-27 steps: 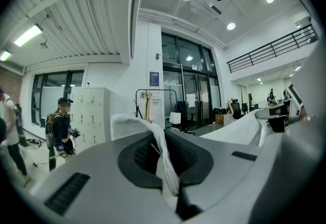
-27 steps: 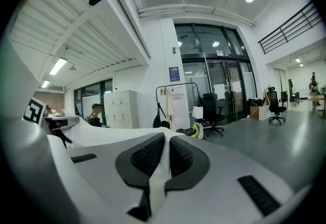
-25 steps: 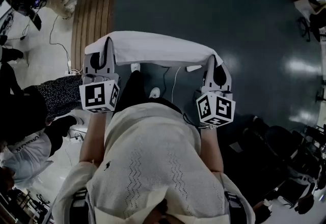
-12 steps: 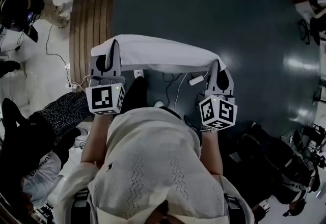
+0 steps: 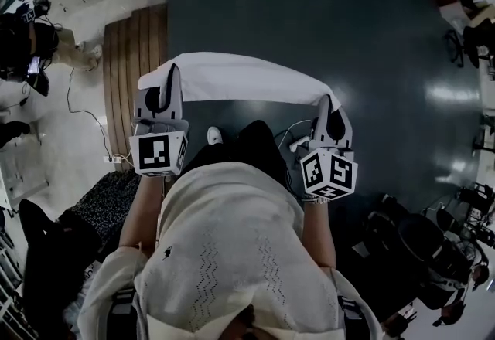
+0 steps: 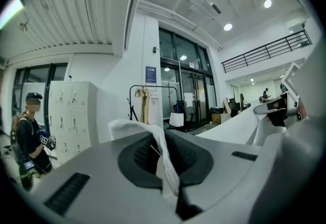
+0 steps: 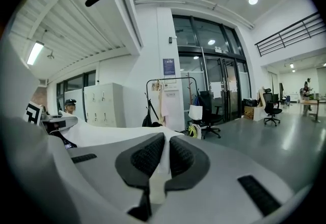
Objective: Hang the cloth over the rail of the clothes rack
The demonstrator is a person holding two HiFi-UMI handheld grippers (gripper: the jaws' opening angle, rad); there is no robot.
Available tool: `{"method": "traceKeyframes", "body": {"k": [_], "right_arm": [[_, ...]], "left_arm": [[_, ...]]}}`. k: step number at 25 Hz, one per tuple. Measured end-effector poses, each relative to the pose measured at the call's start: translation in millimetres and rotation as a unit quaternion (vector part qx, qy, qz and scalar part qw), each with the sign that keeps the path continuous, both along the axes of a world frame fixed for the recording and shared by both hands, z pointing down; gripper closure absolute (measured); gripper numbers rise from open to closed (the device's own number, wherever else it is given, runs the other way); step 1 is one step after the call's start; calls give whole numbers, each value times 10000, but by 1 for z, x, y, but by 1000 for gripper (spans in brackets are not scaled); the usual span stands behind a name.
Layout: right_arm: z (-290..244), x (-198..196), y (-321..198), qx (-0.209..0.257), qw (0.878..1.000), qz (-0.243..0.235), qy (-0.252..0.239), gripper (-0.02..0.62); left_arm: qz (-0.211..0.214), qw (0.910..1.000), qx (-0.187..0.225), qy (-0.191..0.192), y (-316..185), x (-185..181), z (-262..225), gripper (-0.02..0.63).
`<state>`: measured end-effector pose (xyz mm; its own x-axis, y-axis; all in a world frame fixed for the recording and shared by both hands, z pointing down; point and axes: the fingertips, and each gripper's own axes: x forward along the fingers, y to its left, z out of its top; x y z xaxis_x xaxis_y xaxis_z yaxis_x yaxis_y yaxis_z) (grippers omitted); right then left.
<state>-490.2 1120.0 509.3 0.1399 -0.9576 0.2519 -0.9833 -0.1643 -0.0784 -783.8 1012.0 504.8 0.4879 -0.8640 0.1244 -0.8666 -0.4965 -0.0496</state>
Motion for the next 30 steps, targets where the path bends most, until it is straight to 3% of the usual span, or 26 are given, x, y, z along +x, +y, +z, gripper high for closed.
{"method": "traceKeyframes", "body": {"k": [4,10,16,22,30], "right_arm": [[5,17,-38,5,10000,20,-29,575],[19,73,-122,24,9998,-78,-162,575],[25,157,-227,-29,9994,-198,-266,575],[-4,250,-307,175,9992,-316,-150,575],[2,310,-384,87,9995,-243,-199,575]], "left_arm": [[-45,9998,-188,51,-34,15,10,589],[-164,9996,-196,-111,-107,68,16,589],[-252,9991,-200,-269,-209,151,17,589],[-304,9995,-27,-76,-284,242,-5,589],[-245,9996,-155,-60,-363,302,3,589]]}}
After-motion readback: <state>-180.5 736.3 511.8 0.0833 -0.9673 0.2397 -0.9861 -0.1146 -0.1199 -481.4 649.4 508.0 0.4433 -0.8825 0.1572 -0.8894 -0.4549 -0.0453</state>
